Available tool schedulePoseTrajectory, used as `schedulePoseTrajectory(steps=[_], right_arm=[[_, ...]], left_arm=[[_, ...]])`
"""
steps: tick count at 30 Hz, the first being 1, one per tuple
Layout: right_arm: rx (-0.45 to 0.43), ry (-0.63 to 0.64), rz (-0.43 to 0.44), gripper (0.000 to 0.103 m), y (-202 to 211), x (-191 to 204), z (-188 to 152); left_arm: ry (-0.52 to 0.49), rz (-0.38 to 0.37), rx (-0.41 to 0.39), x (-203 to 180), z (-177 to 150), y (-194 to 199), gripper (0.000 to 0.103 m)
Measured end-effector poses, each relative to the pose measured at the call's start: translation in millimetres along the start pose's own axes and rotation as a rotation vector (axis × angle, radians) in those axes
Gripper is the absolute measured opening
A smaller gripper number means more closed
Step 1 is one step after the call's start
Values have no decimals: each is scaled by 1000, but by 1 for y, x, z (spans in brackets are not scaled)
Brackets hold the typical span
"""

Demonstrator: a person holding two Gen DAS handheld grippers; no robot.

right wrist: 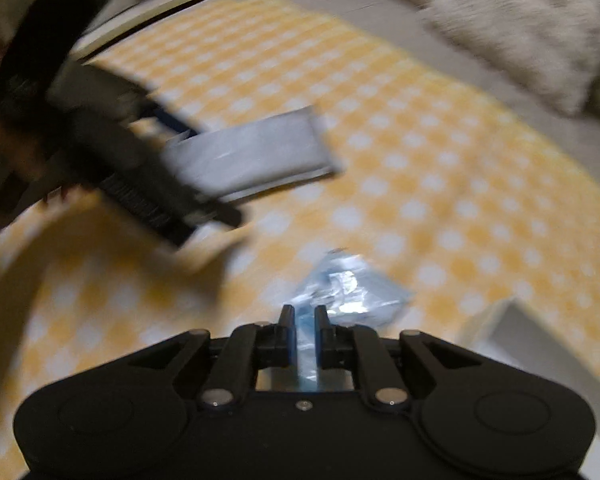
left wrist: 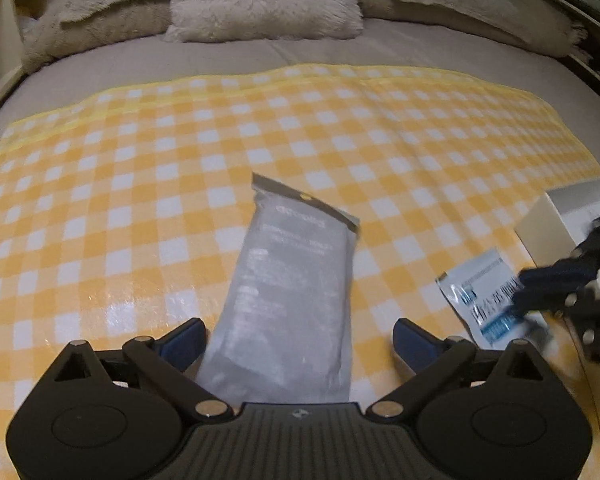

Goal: Organize soft objects
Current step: 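Grasp the grey foil packet with the left tool while the right tool grasps the sachet, then lift the grey foil packet with the left tool while the right tool lifts the sachet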

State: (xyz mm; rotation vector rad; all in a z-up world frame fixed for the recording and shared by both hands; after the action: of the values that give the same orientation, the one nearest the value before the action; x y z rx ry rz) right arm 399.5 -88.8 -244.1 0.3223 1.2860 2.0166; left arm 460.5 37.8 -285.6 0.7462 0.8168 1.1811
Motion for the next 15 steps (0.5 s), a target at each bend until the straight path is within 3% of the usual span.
schedulePoseTrajectory(steps=[3, 6, 9, 12, 15], right_arm=[[45, 13, -141, 10, -3, -17, -3], [113, 114, -250, 11, -10, -20, -11], [170, 169, -235, 10, -22, -16, -21], [152, 176, -222, 10, -26, -13, -17], [107, 106, -122, 10, -27, -9, -9]], left_arm=[[-41, 63, -44, -5, 10, -3, 96], [-117, 120, -41, -9, 16, -12, 79], [-131, 111, -43, -12, 15, -13, 70], [-131, 116, -47, -11, 16, -13, 62], [-122, 119, -44, -7, 16, -12, 61]])
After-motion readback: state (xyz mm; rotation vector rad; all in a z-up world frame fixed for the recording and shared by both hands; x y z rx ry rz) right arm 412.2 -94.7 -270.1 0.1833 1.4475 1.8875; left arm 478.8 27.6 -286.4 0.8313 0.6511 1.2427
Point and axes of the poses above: each gripper's, at about its wrist camera, not at the fingertips, and y roughly against the way its jaws point, x to its left, z to its top, the point moved 9 cm from there along -y, roughly the way its jaws point, and after that the axes turned 13 degrees about y, right-handed, at the moved point
